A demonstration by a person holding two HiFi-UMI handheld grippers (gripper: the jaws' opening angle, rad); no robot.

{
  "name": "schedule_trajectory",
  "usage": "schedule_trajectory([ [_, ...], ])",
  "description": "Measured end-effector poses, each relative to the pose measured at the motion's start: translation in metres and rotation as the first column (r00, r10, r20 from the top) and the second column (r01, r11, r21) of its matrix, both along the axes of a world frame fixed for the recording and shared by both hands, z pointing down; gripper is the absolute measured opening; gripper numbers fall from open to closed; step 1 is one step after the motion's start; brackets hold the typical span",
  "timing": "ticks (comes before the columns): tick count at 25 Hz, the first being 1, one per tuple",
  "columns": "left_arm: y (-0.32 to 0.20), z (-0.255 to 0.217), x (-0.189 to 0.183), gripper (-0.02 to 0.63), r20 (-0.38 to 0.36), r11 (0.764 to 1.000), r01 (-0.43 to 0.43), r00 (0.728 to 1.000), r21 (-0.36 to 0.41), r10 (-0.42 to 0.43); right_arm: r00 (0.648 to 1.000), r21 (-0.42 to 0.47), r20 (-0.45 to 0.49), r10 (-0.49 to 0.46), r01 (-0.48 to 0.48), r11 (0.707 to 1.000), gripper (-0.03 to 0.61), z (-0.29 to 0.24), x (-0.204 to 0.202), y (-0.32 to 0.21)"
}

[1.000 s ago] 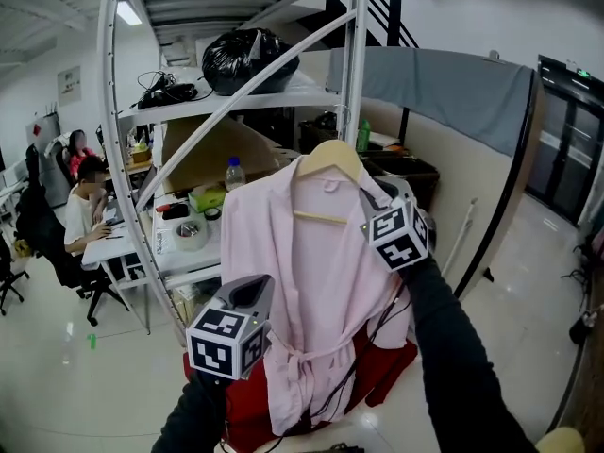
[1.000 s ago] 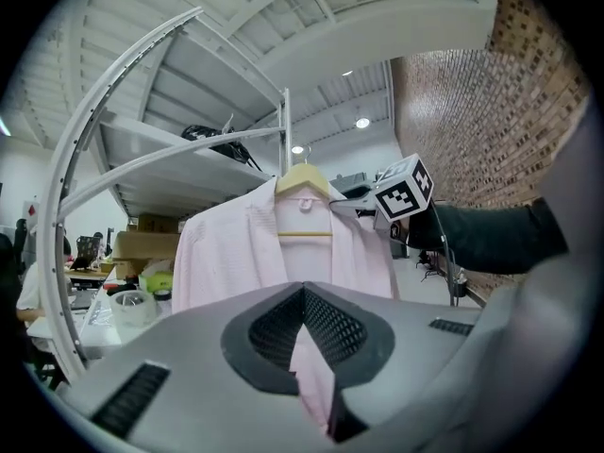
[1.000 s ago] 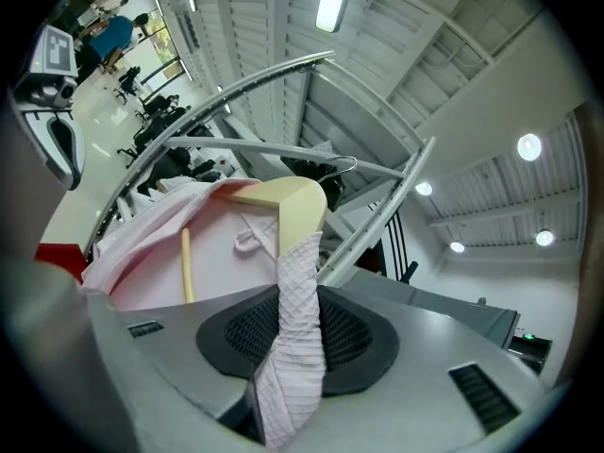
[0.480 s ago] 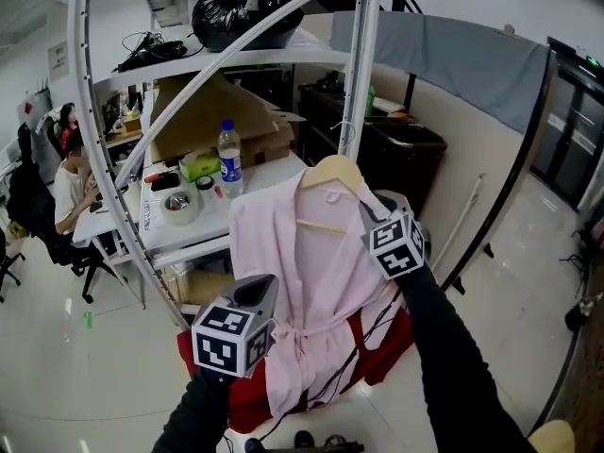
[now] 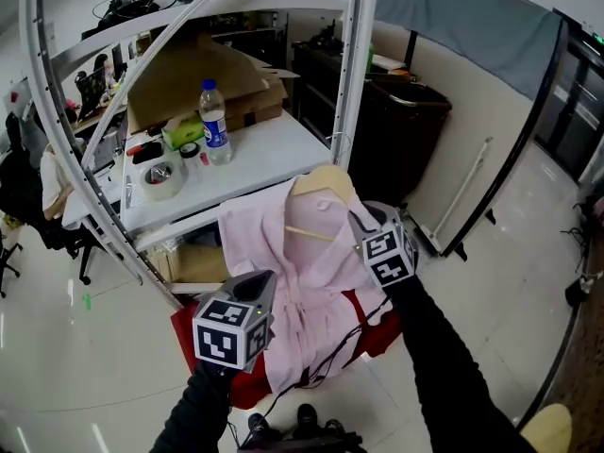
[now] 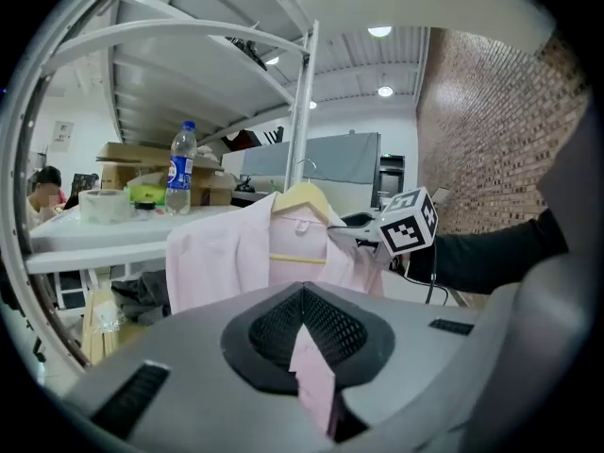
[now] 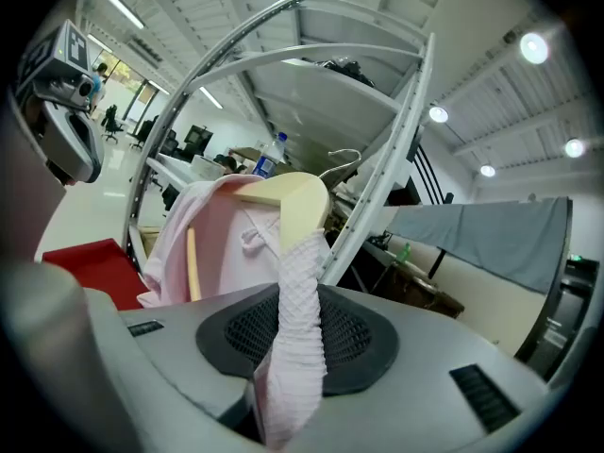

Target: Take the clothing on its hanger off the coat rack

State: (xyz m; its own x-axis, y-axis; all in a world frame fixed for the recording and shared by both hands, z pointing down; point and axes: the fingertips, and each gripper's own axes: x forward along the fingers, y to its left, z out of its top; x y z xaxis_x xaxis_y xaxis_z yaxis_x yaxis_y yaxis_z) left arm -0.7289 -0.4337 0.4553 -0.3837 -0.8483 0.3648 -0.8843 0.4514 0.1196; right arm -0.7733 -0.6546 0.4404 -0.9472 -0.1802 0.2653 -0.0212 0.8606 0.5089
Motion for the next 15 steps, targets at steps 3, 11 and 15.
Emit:
schedule_trajectory([
  [3, -0.004, 0.016, -0.004, 0.012, -0.022, 1.000, -0.004, 1.000, -0.019, 0.003, 1.000, -0.064, -0.005, 0.002, -0.002, 0.998, 0.098, 0.031, 0.001, -0.004],
  [11, -0.015, 0.043, -0.023, 0.012, -0.054, 0.999, -0.008, 0.999, -0.047, 0.006, 0.994, -0.069, -0.103, -0.031, 0.024, 0.997, 0.100, 0.097, -0.004, -0.001],
  [15, -0.019, 0.056, -0.026, 0.012, -0.077, 0.998, -0.017, 0.997, -0.061, 0.013, 0.983, -0.105, -0.183, -0.032, 0.013, 0.994, 0.101, 0.145, -0.004, 0.006],
])
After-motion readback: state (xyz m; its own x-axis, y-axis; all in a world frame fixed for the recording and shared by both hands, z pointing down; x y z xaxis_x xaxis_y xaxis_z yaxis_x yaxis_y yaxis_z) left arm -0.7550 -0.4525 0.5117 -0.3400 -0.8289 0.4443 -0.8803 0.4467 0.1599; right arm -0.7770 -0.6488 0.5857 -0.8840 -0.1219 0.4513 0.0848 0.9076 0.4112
